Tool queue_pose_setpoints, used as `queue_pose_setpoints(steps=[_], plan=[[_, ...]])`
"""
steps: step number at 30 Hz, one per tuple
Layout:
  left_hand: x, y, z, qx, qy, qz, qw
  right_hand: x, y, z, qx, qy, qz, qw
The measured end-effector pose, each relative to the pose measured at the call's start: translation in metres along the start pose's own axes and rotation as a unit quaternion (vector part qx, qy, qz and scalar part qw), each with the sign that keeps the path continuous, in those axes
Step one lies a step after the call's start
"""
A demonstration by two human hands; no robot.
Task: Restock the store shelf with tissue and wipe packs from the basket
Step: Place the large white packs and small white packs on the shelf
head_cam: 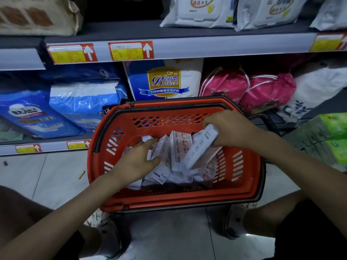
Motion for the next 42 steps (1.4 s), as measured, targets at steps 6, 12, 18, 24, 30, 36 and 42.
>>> queue_pose_setpoints(steps=[6, 12, 18, 24, 30, 36, 42], plan=[[-0.006, 0.013, 0.003, -0.351, 0.115, 0.019, 0.929, -0.011, 0.037, -0.004, 0.333, -0.129, 0.072, 0.931], [-0.005, 0.034, 0.004, -0.523, 0.108, 0.044, 0.844, -0.017, 0.032, -0.014, 0.536, -0.168, 0.048, 0.826], [-0.016, 0.042, 0.012, -0.525, 0.130, 0.022, 0.841, -0.017, 0.014, -0.008, 0.546, -0.229, 0.075, 0.802], [-0.020, 0.039, 0.007, -0.477, 0.132, 0.095, 0.864, -0.021, -0.011, -0.026, 0.381, -0.266, 0.021, 0.885], [-0.030, 0.033, 0.020, -0.250, 0.039, 0.219, 0.942, -0.028, -0.077, -0.090, 0.734, -0.353, -0.176, 0.552], [-0.034, 0.017, 0.052, -0.152, -0.071, 0.217, 0.962, -0.024, -0.079, -0.090, 0.731, -0.382, -0.158, 0.543], [-0.019, 0.003, 0.053, -0.356, -0.061, 0.045, 0.932, -0.023, -0.066, -0.070, 0.717, -0.374, -0.086, 0.582]])
Point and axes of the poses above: each hand's wrist, its own x-axis towards the middle knuckle, its own y-axis out of the back of the hand, z = x × y, the point moved 7 cm from there along x, towards the middle knuckle, and after that the axes turned 4 degrees about x, right-handed, at the moved point
